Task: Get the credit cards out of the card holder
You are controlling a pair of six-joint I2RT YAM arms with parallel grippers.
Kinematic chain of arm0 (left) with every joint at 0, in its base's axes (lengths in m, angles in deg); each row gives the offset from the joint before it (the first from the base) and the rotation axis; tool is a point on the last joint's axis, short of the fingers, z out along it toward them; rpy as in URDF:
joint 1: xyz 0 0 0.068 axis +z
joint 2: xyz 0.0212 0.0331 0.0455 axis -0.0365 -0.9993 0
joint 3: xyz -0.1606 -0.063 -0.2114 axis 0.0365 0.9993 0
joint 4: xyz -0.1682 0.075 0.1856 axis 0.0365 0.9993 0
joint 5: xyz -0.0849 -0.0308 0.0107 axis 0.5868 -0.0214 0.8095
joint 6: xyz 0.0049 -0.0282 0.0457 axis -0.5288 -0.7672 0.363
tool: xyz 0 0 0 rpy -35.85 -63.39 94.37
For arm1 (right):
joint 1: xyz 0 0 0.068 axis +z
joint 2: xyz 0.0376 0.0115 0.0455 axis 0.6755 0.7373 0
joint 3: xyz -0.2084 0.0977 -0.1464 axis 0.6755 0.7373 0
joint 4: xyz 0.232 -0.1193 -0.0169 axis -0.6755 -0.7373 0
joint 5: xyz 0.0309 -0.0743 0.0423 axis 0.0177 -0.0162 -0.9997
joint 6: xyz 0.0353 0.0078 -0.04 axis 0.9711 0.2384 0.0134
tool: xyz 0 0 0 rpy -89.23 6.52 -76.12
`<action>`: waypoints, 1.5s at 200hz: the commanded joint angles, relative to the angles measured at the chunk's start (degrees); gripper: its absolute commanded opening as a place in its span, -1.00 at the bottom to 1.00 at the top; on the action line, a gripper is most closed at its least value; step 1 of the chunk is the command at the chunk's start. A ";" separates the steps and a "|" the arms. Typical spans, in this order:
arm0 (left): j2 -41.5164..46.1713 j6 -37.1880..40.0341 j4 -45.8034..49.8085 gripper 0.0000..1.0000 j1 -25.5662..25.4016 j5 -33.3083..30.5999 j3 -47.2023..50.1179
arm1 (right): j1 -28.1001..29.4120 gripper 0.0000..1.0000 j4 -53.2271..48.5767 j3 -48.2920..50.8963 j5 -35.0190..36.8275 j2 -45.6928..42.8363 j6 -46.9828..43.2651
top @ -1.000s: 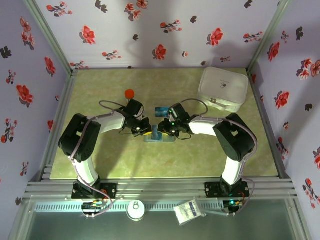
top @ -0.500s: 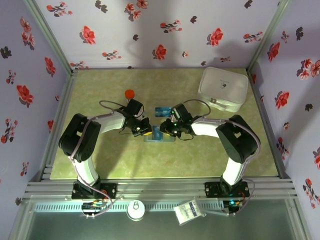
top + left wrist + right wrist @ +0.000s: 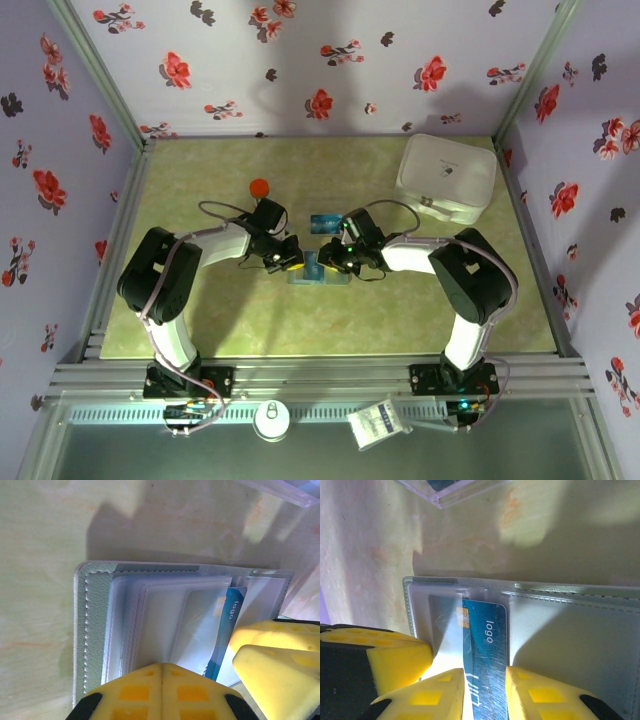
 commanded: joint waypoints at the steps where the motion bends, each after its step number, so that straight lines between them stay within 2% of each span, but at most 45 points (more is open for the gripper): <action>1: -1.06 0.57 2.66 -1.00 -0.38 -1.08 -0.89 | -0.37 -0.41 -3.08 -0.35 0.97 1.36 -0.74; 42: -1.08 0.54 2.67 -1.00 -0.47 -1.18 -0.89 | -0.34 -0.41 -3.19 -0.39 0.51 1.40 -1.00; 84: -1.08 0.44 2.72 -1.00 -0.58 -1.17 -0.89 | -0.39 -0.45 4.00 0.77 -3.47 1.94 2.12; 177: -0.98 0.48 2.82 -1.00 -0.64 -1.26 -0.97 | -1.59 -0.65 11.45 3.74 -5.30 0.11 5.71; 237: -1.16 0.58 3.07 -1.00 -0.67 -1.34 -1.37 | -2.06 -0.67 17.65 5.23 -8.20 2.59 7.94; 272: -0.98 0.65 3.19 -1.00 -0.66 -1.26 -1.41 | -2.58 -0.75 17.54 6.14 -7.31 2.08 7.69; 300: -0.77 0.80 3.40 -1.00 -0.69 -1.31 -1.41 | -3.28 -0.79 13.65 6.33 -5.81 0.22 5.46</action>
